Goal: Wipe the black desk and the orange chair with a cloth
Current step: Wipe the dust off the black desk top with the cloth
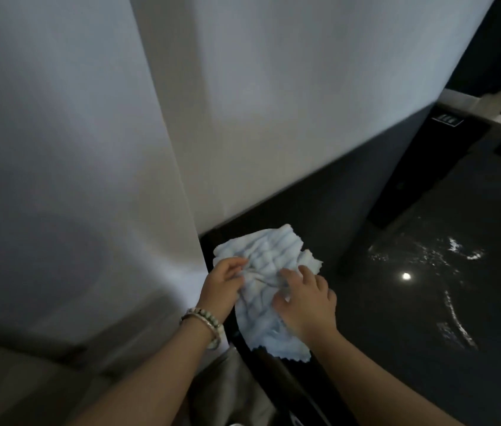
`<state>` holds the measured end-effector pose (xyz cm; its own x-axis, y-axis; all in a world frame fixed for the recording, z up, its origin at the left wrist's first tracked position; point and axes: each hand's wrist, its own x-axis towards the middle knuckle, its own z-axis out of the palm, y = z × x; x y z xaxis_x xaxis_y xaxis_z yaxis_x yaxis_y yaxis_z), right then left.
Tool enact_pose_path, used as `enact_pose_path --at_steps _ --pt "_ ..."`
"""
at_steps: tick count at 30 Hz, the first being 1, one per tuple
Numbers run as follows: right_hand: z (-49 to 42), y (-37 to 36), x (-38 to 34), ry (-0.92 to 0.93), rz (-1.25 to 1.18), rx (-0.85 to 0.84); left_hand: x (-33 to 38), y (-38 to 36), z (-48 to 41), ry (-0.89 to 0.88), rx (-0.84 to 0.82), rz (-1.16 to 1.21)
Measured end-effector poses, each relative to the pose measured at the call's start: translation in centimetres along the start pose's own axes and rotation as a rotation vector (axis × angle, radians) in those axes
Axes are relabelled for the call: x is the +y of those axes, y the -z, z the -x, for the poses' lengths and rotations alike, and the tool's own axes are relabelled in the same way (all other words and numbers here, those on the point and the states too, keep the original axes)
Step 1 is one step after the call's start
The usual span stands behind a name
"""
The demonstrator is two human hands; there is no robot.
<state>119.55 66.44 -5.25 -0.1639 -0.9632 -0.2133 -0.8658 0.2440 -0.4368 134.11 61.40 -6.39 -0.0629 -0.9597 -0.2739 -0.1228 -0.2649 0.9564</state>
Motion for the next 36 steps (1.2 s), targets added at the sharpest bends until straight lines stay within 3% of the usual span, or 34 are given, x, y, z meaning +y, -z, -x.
enact_pose_path --at_steps 4,10,18,23,30,36 --pt "-2.2 -0.6 -2.6 0.140 0.132 0.054 0.1 1.4 0.0 0.002 0.046 0.137" --pt "-6.4 -3.4 -3.8 0.184 0.305 -0.258 -2.3 3.4 -0.5 0.074 0.258 -0.039" --pt "-12.9 -3.8 -9.0 0.244 0.352 -0.265 -4.4 4.5 0.2 0.131 0.292 -0.033" --pt "-12.0 -4.0 -7.9 0.279 0.309 -0.209 -3.9 6.1 0.3 0.052 0.347 -0.129" --pt "-3.1 -2.4 0.1 0.328 0.297 -0.181 -4.1 3.8 1.5 -0.032 0.184 -0.328" --pt "0.3 -2.4 1.6 0.158 0.350 -0.193 -4.9 0.8 1.2 -0.290 0.120 -0.652"
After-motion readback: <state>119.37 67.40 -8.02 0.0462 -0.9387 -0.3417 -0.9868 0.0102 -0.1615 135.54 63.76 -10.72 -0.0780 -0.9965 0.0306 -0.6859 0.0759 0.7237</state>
